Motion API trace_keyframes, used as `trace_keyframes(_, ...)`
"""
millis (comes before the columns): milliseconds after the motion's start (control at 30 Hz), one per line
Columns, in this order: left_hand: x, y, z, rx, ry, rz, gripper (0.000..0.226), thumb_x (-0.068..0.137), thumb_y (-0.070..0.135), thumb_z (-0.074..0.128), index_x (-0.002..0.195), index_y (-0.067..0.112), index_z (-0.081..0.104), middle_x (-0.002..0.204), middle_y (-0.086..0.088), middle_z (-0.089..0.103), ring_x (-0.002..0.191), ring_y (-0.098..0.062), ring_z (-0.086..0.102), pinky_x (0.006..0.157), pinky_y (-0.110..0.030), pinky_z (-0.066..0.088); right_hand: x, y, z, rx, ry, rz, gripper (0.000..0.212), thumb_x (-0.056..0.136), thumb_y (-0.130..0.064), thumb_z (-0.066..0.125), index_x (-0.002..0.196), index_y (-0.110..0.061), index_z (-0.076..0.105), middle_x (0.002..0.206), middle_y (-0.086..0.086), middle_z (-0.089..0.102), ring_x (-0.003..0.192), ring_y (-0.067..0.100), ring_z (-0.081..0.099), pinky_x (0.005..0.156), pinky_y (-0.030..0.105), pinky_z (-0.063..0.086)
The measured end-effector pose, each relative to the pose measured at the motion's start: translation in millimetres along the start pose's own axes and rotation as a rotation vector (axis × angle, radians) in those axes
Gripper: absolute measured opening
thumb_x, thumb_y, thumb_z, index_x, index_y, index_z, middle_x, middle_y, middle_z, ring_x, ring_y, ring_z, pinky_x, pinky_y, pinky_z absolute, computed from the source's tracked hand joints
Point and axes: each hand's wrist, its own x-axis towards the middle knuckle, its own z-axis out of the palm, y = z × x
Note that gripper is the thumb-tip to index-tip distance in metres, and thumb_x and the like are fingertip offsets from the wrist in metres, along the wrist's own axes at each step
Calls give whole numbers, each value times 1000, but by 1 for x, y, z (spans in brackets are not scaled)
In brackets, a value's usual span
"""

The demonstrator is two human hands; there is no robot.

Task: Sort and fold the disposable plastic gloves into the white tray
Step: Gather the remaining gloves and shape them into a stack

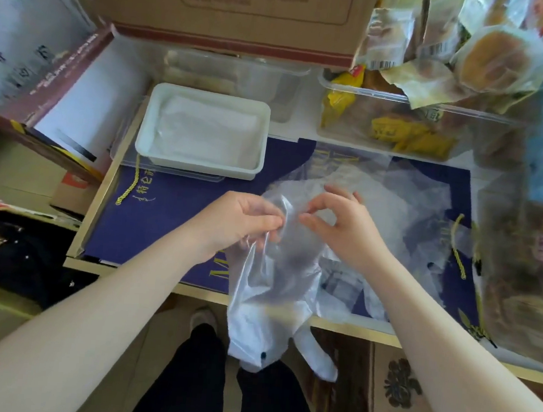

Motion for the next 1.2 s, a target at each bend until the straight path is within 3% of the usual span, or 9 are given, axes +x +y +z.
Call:
trace_keyframes(67, -4, -10, -7, 13, 66, -54, 7, 83, 14, 67, 80, 8, 68, 54, 6, 60, 49, -9, 47, 49, -16, 40, 0, 2, 5, 91, -22, 66, 12, 86, -20, 64, 77, -14, 60, 77, -2, 65, 79, 12, 57, 76, 30, 43)
trace_keyframes(200, -8, -34, -17, -177, 277, -117, 7, 84, 14, 67, 76, 15, 67, 58, 6, 65, 56, -8, 53, 56, -16, 46, -7, 6, 12, 226, -148, 250, 22, 93, -16, 56, 71, -17, 51, 52, -4, 58, 39, 9, 46, 45, 20, 40)
trace_keyframes(333, -3, -47, -21, -405, 415, -105, 13, 86, 10, 63, 76, 16, 68, 59, 7, 66, 62, -7, 59, 63, -17, 48, -9, 27, 17, -131, -92, 188, 12, 93, -19, 51, 96, -13, 61, 93, 10, 66, 83, 26, 59, 73, 31, 43)
trace_keyframes(500, 1, -41, -19, -154, 339, 3, 14, 87, 11, 62, 81, 21, 70, 64, 15, 68, 59, 3, 59, 58, -10, 48, 16, 70, -12, -489, 118, 339, 70, 88, -31, 61, 144, -6, 25, 150, 17, 28, 135, 35, 28, 109, 42, 22)
trace_keyframes(600, 5, -36, -11, 35, 256, 89, 14, 86, 12, 63, 84, 22, 72, 67, 22, 68, 60, 5, 57, 58, -9, 46, 26, 90, -23, -578, 79, 463, 77, 88, -45, 57, 145, -8, 22, 149, 17, 28, 135, 36, 28, 109, 44, 20)
trace_keyframes(800, 14, -29, 1, 215, 62, 208, 22, 83, 12, 67, 77, 32, 71, 76, 23, 67, 76, 4, 62, 71, -8, 44, 37, 93, -32, -539, 78, 470, 33, 86, -40, 62, 109, -17, 56, 111, 11, 62, 112, 33, 47, 91, 39, 29)
trace_keyframes(967, 14, -13, 6, 318, 64, 393, 22, 82, 9, 68, 78, 30, 71, 87, 12, 61, 78, 0, 57, 71, -11, 42, 27, 70, -50, -204, 215, 264, 15, 84, -23, 66, 88, -10, 62, 118, 9, 55, 115, 30, 45, 92, 37, 35)
trace_keyframes(1100, 17, 8, 6, 461, 103, 553, 21, 83, 16, 68, 76, 36, 67, 134, 19, 37, 122, 6, 33, 95, 2, 18, 15, 34, -72, -46, 264, -22, 19, 79, -19, 72, 73, -11, 56, 119, 5, 59, 111, 27, 52, 92, 41, 44)
trace_keyframes(1200, 17, 29, 12, 624, 109, 727, 7, 82, 22, 68, 80, 26, 74, 145, 14, 22, 136, -7, 16, 106, -9, 8, 4, 9, -77, -229, 266, -198, 16, 77, -26, 70, 74, -18, 57, 122, 4, 59, 114, 31, 51, 94, 49, 42)
